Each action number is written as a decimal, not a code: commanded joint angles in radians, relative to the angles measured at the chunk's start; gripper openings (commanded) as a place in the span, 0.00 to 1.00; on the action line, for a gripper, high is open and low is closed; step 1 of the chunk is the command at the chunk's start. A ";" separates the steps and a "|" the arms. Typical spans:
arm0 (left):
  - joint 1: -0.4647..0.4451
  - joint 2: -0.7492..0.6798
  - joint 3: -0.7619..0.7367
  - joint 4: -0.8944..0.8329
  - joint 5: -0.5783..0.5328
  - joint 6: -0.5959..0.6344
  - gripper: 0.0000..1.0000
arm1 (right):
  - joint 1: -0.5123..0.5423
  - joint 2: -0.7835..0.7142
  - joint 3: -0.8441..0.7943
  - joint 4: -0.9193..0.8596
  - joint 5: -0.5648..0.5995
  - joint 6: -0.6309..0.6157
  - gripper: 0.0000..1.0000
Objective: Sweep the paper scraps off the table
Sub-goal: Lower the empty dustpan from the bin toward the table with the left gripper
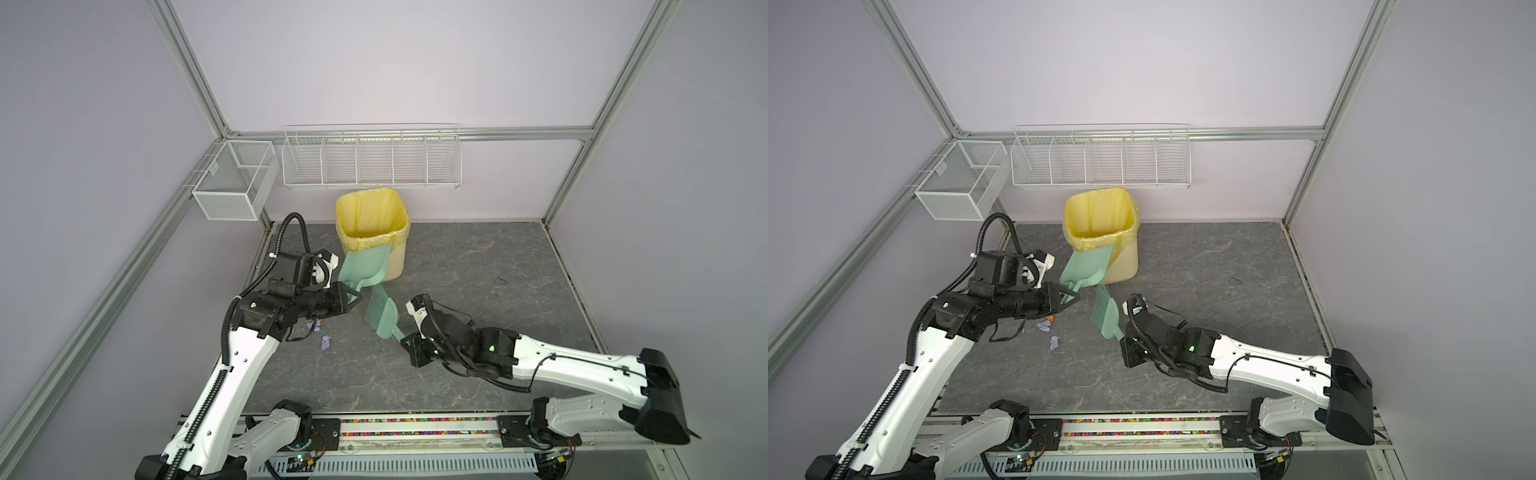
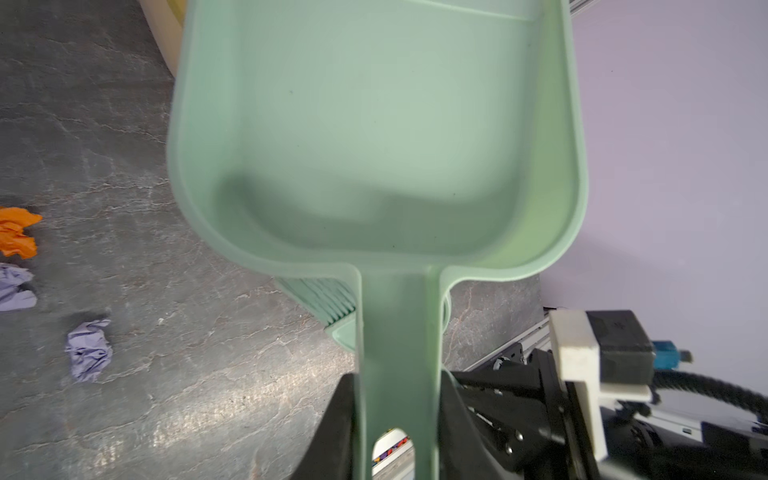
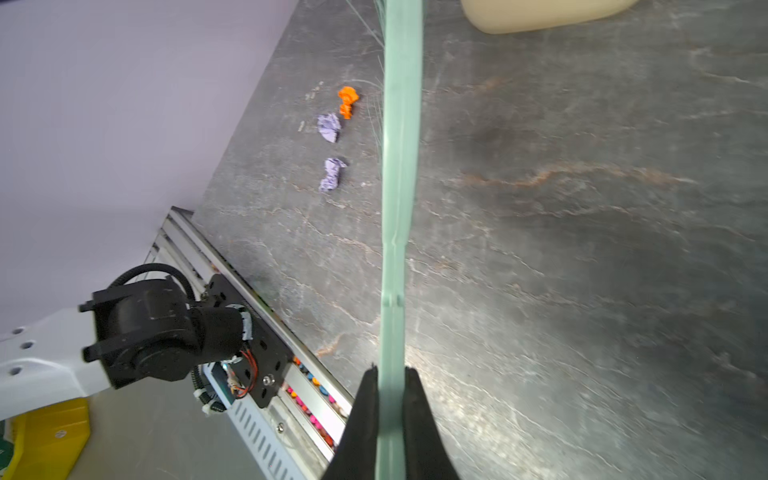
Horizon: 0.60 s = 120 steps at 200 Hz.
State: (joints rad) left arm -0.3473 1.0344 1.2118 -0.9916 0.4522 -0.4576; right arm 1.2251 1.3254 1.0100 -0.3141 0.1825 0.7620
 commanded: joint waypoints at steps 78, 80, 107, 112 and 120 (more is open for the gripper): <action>-0.002 -0.006 0.054 -0.117 -0.176 0.117 0.00 | 0.048 0.292 0.191 0.184 -0.100 0.064 0.07; -0.003 -0.008 0.053 -0.118 -0.179 0.118 0.00 | 0.049 0.298 0.195 0.186 -0.102 0.066 0.07; -0.003 -0.011 0.053 -0.132 -0.222 0.128 0.00 | 0.049 0.364 0.234 0.216 -0.118 0.094 0.07; -0.003 -0.013 0.053 -0.133 -0.233 0.129 0.00 | 0.049 0.376 0.240 0.223 -0.120 0.100 0.07; -0.002 -0.012 0.054 -0.137 -0.247 0.130 0.00 | 0.050 0.394 0.247 0.236 -0.124 0.115 0.07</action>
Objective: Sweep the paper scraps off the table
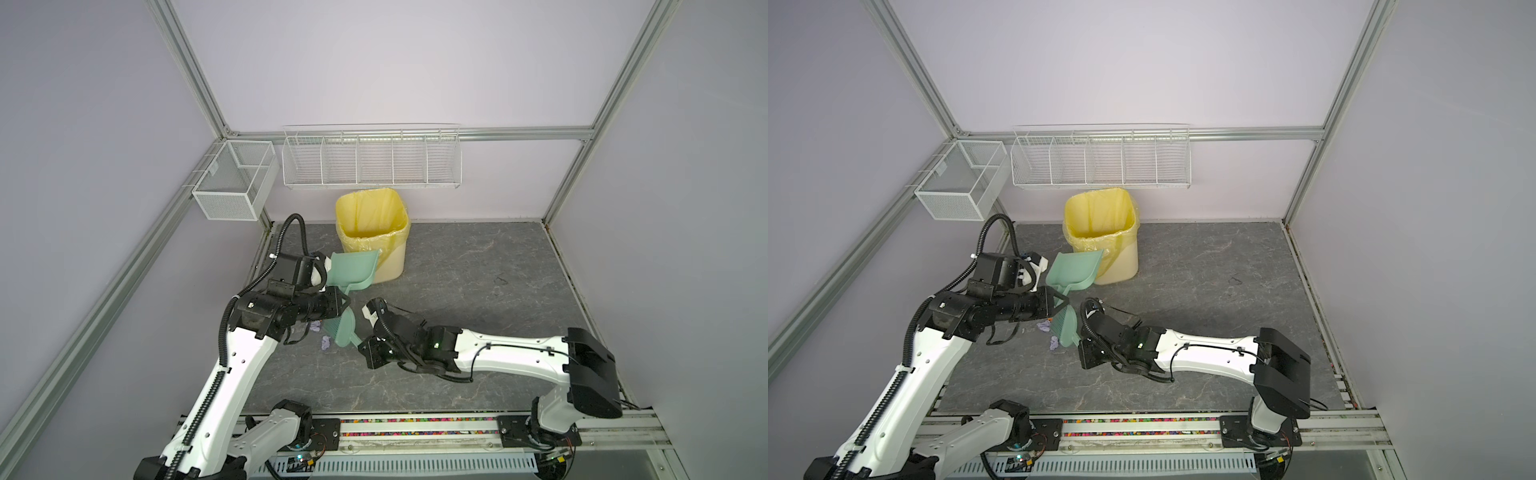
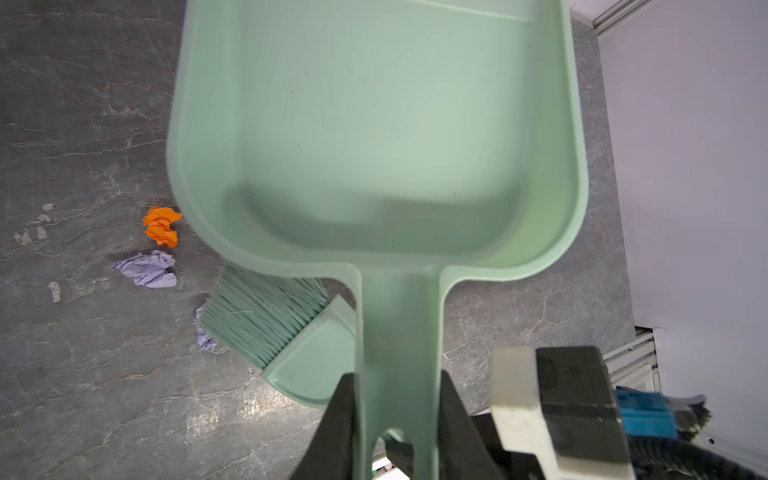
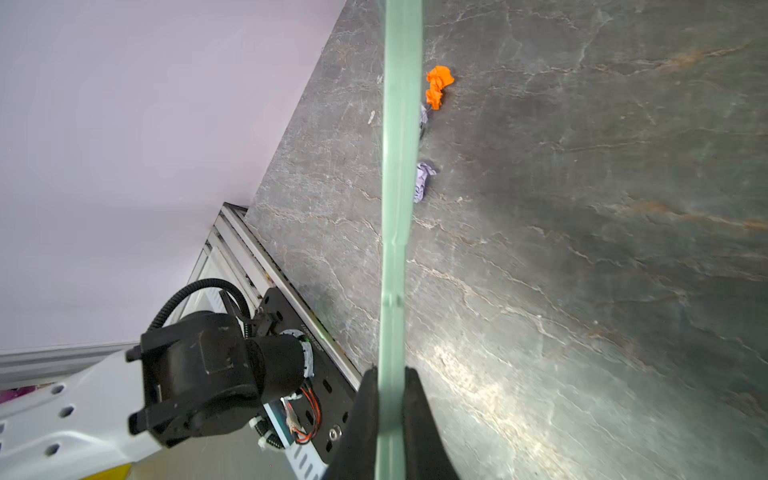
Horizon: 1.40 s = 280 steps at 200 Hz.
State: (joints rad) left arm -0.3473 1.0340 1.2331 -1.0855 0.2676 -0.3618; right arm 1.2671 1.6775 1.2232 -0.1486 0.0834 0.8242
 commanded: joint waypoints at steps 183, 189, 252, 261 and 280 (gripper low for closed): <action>-0.002 -0.017 0.023 -0.041 -0.088 0.047 0.00 | -0.013 0.449 0.304 0.217 -0.061 0.260 0.07; -0.003 -0.019 0.022 -0.040 -0.087 0.047 0.00 | -0.016 0.456 0.302 0.220 -0.064 0.269 0.07; -0.003 -0.029 0.012 -0.043 -0.085 0.050 0.00 | -0.053 0.417 0.152 0.240 -0.113 0.318 0.07; -0.002 -0.033 0.012 -0.043 -0.084 0.049 0.00 | -0.057 0.394 0.114 0.236 -0.110 0.319 0.07; -0.003 -0.039 0.009 -0.039 -0.080 0.047 0.00 | -0.066 0.339 0.032 0.223 -0.103 0.319 0.07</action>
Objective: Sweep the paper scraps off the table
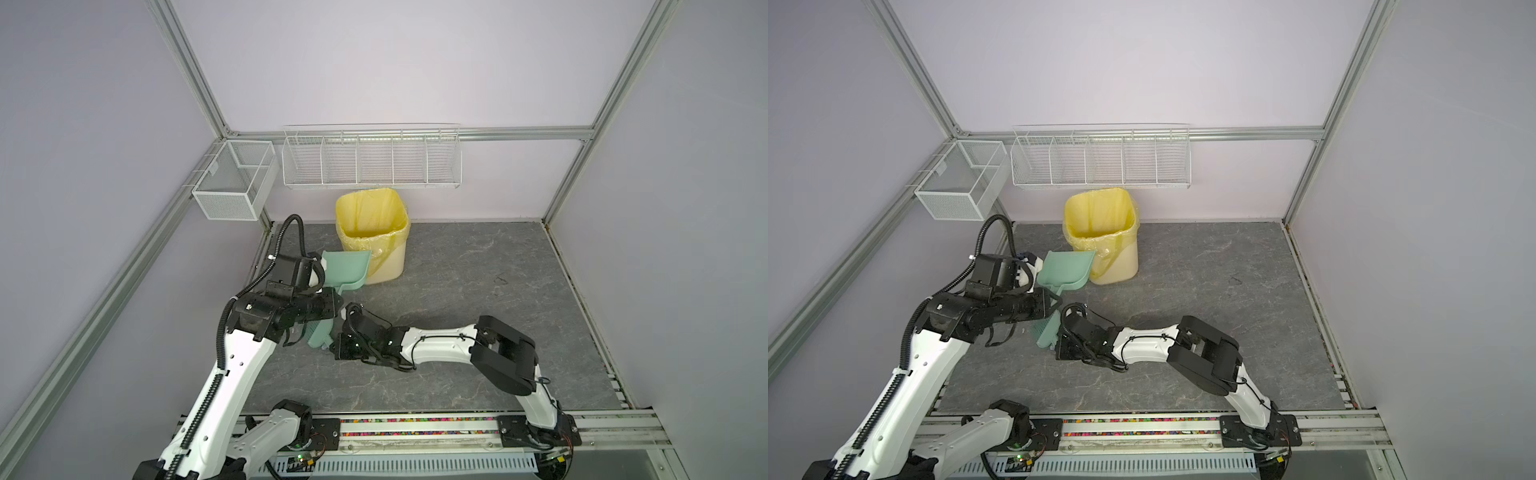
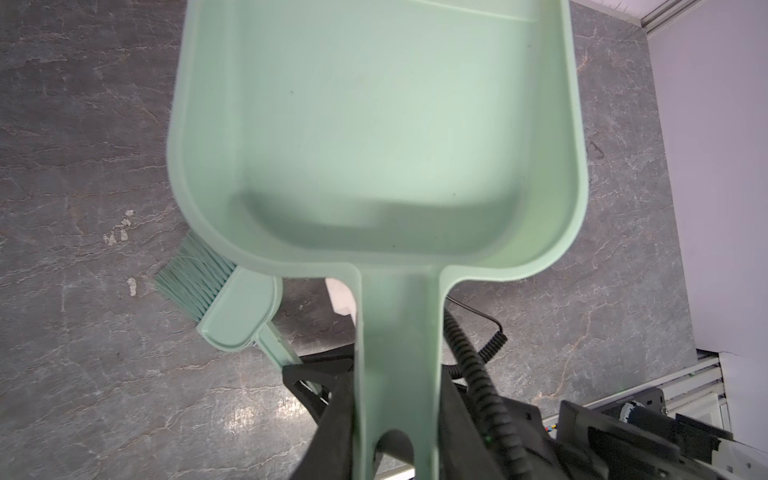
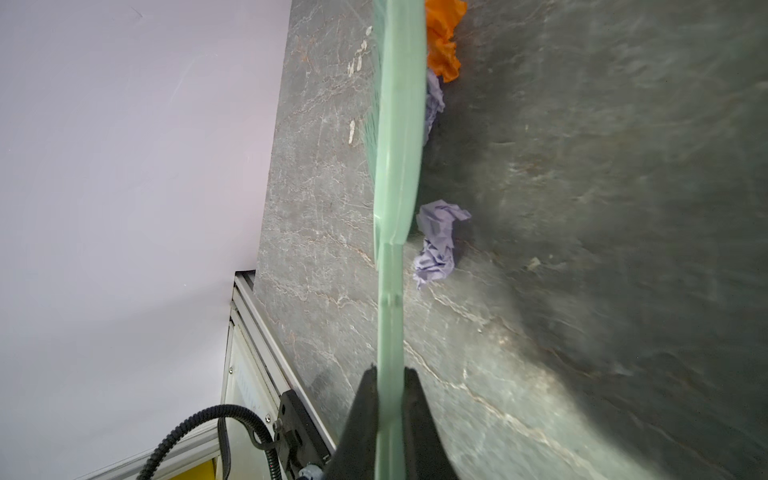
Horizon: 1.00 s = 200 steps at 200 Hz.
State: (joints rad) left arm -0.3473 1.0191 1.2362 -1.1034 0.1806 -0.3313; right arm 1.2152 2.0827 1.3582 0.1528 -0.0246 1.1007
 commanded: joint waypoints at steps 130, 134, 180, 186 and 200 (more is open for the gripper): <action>-0.002 -0.047 -0.011 -0.017 0.005 0.015 0.00 | 0.011 -0.384 -0.187 -0.418 0.155 -0.136 0.07; -0.003 -0.047 -0.011 -0.017 0.006 0.015 0.00 | 0.017 -0.372 -0.162 -0.422 0.152 -0.143 0.07; -0.002 -0.046 -0.004 -0.020 0.001 0.018 0.00 | 0.031 -0.222 0.034 -0.337 0.076 -0.156 0.07; -0.003 -0.046 -0.004 -0.022 0.002 0.018 0.00 | 0.030 -0.199 0.064 -0.329 0.069 -0.158 0.07; -0.002 -0.042 0.001 -0.026 0.001 0.026 0.00 | 0.028 -0.141 0.133 -0.329 0.047 -0.157 0.07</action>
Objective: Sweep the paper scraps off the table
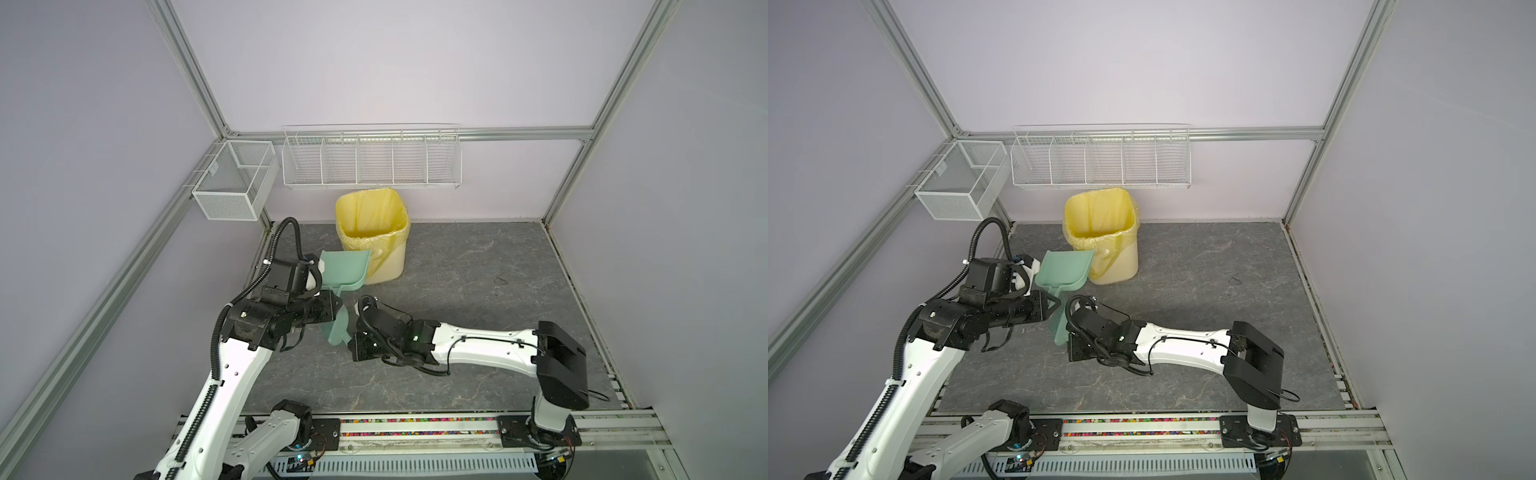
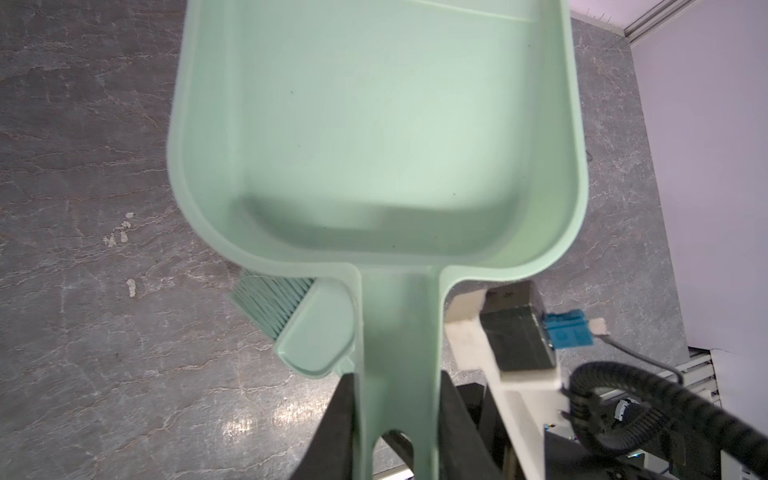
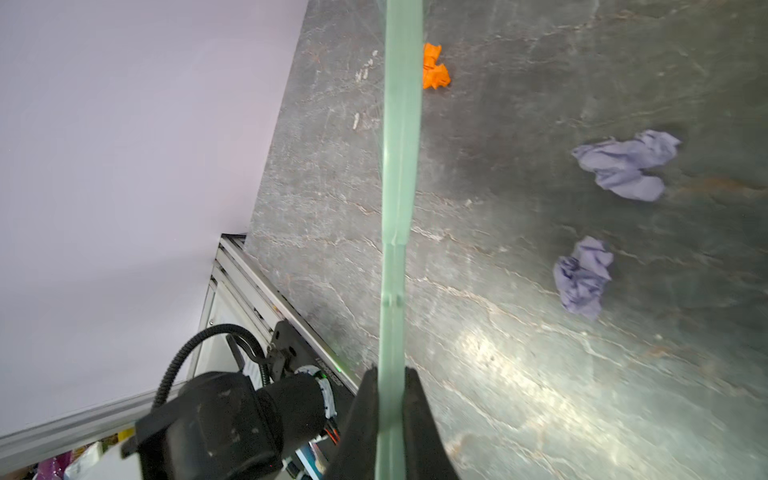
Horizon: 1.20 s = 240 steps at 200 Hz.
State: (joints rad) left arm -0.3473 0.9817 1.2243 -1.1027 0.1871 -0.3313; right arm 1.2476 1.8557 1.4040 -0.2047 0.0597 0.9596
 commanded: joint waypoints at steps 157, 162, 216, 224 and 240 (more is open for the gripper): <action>-0.002 -0.008 0.023 -0.060 -0.021 0.041 0.00 | -0.109 0.324 0.140 0.292 -0.129 0.224 0.07; -0.003 -0.009 0.022 -0.061 -0.021 0.041 0.00 | -0.109 0.321 0.131 0.292 -0.123 0.226 0.07; -0.003 -0.014 -0.004 -0.065 -0.037 0.051 0.00 | -0.121 0.259 0.076 0.203 -0.075 0.226 0.07; -0.003 -0.018 -0.007 -0.066 -0.040 0.052 0.00 | -0.123 0.246 0.059 0.191 -0.075 0.227 0.07; -0.003 -0.031 -0.011 -0.066 -0.047 0.052 0.00 | -0.127 0.211 0.006 0.188 -0.068 0.240 0.07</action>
State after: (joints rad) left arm -0.3473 0.9775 1.2282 -1.1198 0.1566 -0.3046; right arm 1.1385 2.1380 1.4860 0.0628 -0.0429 1.1557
